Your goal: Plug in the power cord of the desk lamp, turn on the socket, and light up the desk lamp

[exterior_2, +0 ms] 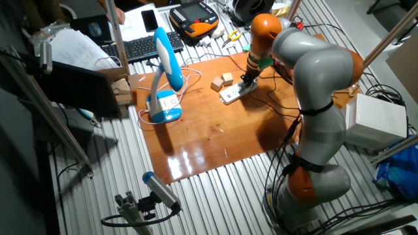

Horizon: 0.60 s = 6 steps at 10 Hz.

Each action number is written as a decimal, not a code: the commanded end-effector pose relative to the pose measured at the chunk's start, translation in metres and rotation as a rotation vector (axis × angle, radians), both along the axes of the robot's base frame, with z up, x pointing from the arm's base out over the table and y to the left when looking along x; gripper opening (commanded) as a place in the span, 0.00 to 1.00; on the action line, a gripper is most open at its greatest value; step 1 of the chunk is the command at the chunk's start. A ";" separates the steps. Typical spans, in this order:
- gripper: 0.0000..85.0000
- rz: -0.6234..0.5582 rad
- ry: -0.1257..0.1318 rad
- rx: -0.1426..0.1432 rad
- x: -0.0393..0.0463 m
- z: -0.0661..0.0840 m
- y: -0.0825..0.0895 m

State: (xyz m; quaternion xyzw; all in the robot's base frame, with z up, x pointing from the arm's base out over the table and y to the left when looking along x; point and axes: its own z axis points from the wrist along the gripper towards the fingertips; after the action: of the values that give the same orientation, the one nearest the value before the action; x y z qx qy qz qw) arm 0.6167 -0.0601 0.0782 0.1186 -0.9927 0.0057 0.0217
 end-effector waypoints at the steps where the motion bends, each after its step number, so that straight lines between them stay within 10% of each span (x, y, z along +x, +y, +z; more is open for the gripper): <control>1: 0.00 0.002 -0.007 0.000 0.0022 0.003 0.000; 6: 0.00 0.000 -0.019 0.000 0.0029 0.001 0.001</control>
State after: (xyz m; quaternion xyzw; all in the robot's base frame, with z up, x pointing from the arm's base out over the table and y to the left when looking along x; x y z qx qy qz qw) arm 0.6197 -0.0585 0.0789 0.1190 -0.9928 0.0070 0.0121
